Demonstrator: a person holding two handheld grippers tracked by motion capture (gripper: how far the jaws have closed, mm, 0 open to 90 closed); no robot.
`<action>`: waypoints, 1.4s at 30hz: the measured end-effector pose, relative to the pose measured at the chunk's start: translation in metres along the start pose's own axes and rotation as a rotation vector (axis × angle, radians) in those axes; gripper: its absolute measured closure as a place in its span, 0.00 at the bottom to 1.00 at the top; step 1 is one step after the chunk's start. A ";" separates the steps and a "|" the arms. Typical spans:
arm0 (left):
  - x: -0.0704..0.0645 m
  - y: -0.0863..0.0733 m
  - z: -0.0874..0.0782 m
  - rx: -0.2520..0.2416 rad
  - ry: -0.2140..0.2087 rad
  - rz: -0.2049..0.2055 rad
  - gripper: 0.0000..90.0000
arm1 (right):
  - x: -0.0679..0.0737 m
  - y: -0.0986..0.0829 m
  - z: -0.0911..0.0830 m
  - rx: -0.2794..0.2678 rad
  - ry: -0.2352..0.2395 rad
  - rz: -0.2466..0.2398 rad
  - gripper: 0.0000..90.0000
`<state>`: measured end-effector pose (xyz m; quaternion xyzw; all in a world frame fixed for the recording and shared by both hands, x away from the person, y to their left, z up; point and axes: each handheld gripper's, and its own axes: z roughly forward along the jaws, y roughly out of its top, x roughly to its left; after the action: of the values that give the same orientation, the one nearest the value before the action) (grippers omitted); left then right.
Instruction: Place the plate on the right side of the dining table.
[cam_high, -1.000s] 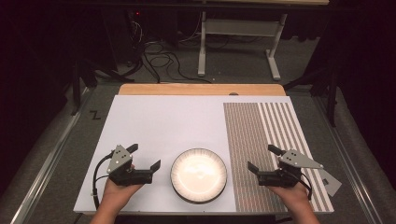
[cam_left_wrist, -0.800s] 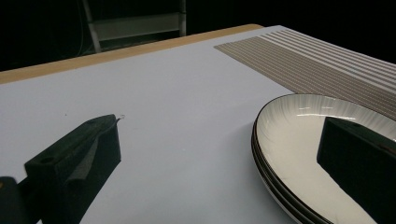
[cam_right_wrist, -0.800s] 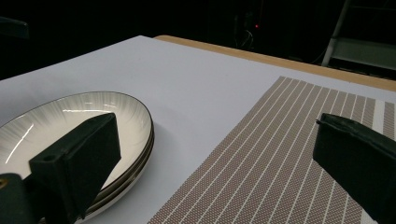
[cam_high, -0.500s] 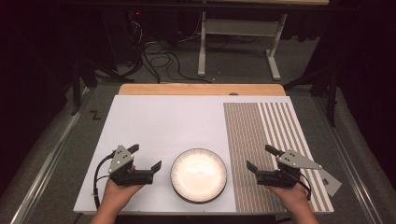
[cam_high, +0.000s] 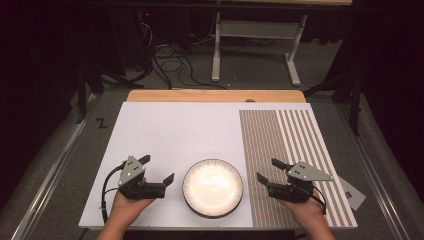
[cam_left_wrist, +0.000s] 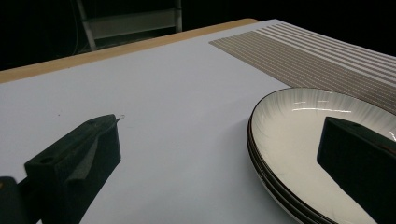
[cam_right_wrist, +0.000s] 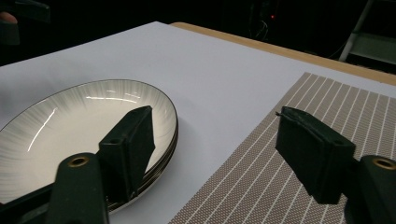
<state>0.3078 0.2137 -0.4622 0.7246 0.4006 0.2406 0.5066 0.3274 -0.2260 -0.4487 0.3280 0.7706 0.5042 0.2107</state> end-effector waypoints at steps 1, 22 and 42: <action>0.000 0.000 0.000 0.000 0.000 0.000 0.00 | 0.001 0.000 0.001 0.004 0.005 -0.003 0.36; -0.002 0.000 0.002 0.010 -0.020 0.015 0.00 | 0.014 -0.007 0.022 0.100 0.080 -0.008 0.66; -0.004 -0.001 0.004 0.017 -0.025 0.020 0.00 | 0.016 -0.014 0.030 0.152 0.127 -0.002 0.85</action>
<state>0.3079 0.2089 -0.4646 0.7360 0.3888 0.2330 0.5028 0.3320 -0.1987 -0.4733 0.3097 0.8188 0.4639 0.1362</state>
